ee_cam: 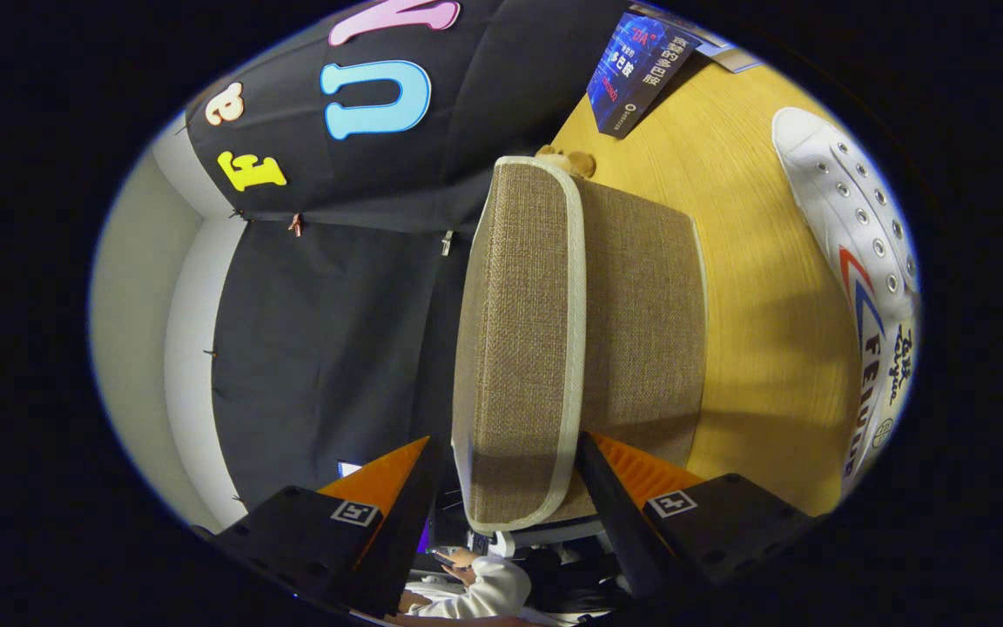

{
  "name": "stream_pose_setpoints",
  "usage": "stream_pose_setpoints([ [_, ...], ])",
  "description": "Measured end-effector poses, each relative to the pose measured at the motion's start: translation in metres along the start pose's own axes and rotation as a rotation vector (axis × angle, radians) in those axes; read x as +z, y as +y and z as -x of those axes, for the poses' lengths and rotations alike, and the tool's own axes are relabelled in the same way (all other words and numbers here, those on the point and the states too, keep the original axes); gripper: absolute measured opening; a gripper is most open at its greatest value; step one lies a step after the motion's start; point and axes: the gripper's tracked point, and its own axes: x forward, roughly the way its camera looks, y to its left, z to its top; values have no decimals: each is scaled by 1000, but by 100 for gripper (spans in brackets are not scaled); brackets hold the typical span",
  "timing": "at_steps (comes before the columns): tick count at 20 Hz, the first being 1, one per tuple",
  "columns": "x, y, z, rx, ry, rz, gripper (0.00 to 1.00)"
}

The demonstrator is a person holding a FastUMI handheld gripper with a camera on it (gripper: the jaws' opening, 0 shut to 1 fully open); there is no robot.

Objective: Open the storage box then place both shoes into the box .Put the left shoe in first, then the right shoe, with the right side of both shoes facing outward in a uniform manner.

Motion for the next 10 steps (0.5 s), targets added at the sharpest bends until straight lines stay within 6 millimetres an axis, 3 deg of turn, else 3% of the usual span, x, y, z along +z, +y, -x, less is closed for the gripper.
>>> stream_pose_setpoints([
  [7,-2,22,24,62,32,-68,96],
  [10,0,41,36,109,26,-106,95],
])
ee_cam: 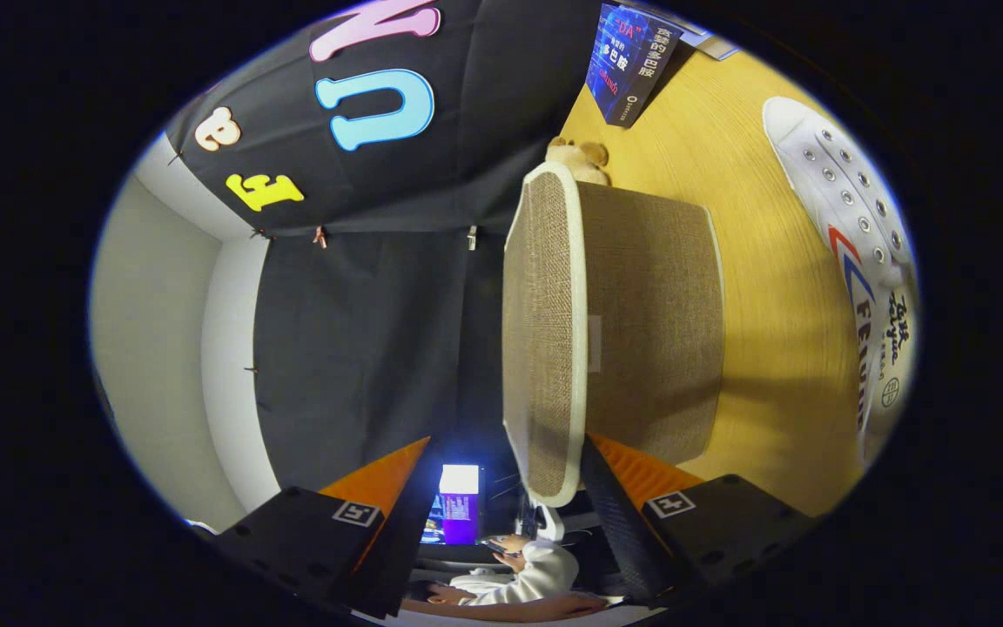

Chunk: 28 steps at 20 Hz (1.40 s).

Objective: Open the storage box then place both shoes into the box .Put the left shoe in first, then the right shoe, with the right side of both shoes facing outward in a uniform manner.

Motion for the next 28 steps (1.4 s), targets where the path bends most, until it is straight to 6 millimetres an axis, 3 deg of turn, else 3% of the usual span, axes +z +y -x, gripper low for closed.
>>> stream_pose_setpoints([
  [2,4,14,0,30,-21,-33,82],
  [5,0,22,-8,24,-1,-52,82],
  [7,-3,16,-18,-9,6,-35,54],
  [9,-8,13,-25,-32,33,-35,54],
  [12,-14,-13,-30,-150,67,50,54],
  [17,-18,-19,-40,-180,86,7,54],
  [18,-18,-20,-41,-174,96,-3,34],
  [19,-24,-23,-43,-191,98,-7,33],
  [20,-20,-32,-40,-258,43,4,20],
  [21,-11,-30,-47,-234,31,6,6],
  [28,-6,33,-50,-154,10,-31,5],
])
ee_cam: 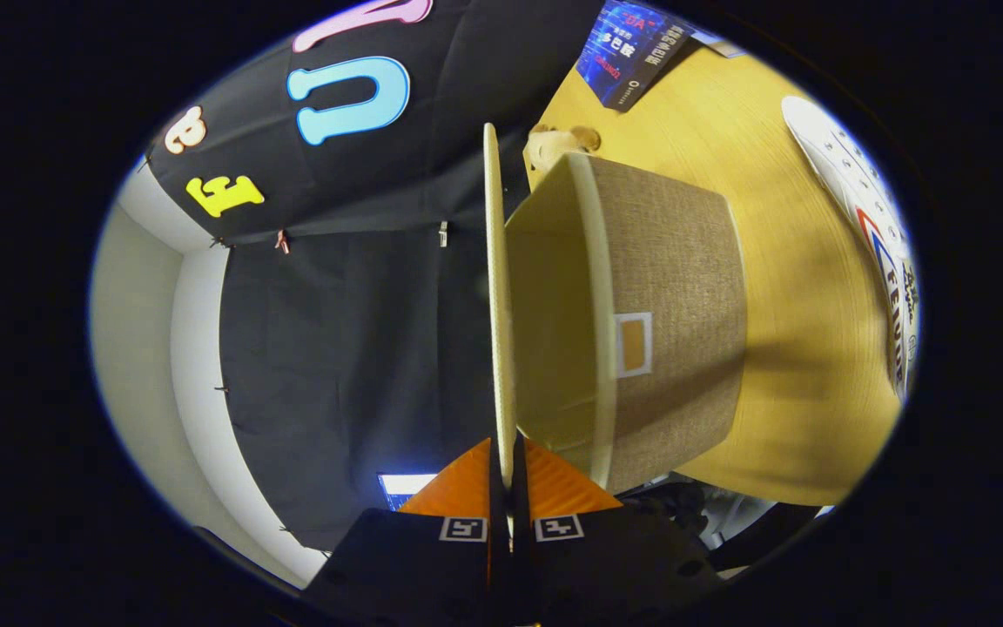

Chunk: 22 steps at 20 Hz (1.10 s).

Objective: Open the storage box then place both shoes into the box .Put the left shoe in first, then the right shoe, with the right side of both shoes facing outward in a uniform manner.

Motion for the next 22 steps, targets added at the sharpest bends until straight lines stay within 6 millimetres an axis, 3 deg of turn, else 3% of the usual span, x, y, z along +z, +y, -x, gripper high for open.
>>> stream_pose_setpoints([
  [3,3,41,-9,7,-2,49,5],
  [7,6,95,-37,-17,12,151,6],
  [13,-1,153,-114,-66,41,215,6],
  [17,-14,166,-173,-116,61,284,6],
  [22,-35,149,-246,-208,117,327,7],
])
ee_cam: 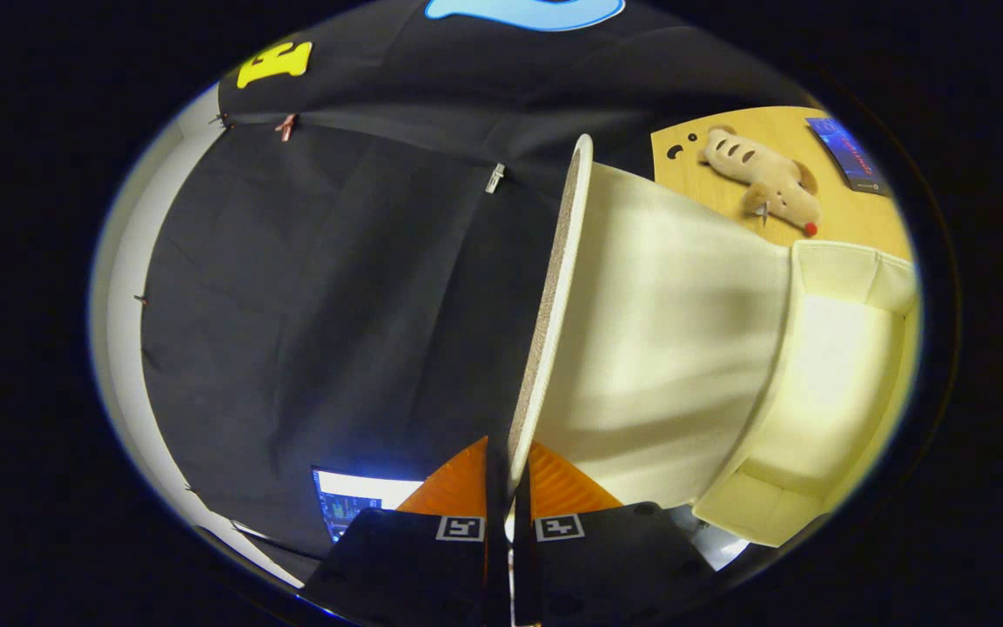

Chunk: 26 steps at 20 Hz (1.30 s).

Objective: Open the storage box then place both shoes into the box .Put the left shoe in first, then the right shoe, with the right side of both shoes facing outward in a uniform manner.

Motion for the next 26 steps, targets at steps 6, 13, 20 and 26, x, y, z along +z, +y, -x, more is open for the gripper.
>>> stream_pose_setpoints([
  [6,-9,-10,-54,-57,18,38,8],
  [13,-11,-49,-36,-185,-24,238,83],
  [20,29,-95,97,-395,-284,445,98],
  [26,28,-191,234,-696,-407,508,98],
])
